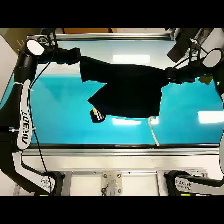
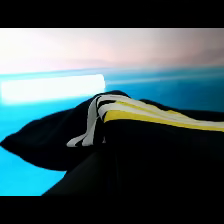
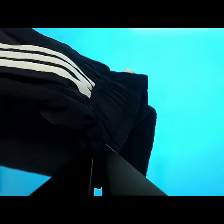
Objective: Fold the clothes and pants, and hang the long-sleeved shirts on hangers.
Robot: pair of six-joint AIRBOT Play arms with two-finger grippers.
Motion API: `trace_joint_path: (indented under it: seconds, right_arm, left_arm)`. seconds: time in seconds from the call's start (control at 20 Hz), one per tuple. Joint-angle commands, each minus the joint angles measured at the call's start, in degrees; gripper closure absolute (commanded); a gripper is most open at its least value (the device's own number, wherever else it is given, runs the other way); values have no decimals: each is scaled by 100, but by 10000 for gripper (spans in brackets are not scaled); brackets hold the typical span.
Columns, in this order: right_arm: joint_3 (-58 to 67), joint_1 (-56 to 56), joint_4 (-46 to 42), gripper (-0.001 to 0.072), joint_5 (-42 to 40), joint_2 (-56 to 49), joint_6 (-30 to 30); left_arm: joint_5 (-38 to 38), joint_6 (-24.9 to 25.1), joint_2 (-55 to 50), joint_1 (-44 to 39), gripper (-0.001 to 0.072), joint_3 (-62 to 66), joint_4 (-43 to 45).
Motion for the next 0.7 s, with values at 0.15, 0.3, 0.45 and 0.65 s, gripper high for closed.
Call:
trace_joint_path:
  seconds: [0.15,0.3,0.45,0.65]
  right_arm:
    - [-315,4,-942,705,-160,55,-155]
    - [-1211,33,-977,705,-225,302,-400]
    - [-2369,144,-1001,705,-623,619,-531]
    - [-3405,323,-994,705,-752,782,-562]
  left_arm:
    - [-1043,0,-28,-92,699,-157,597]
    - [-1174,0,87,-352,699,-474,1248]
    - [-769,0,527,-448,699,-1615,1416]
    - [-236,4,1231,-374,699,-3344,1375]
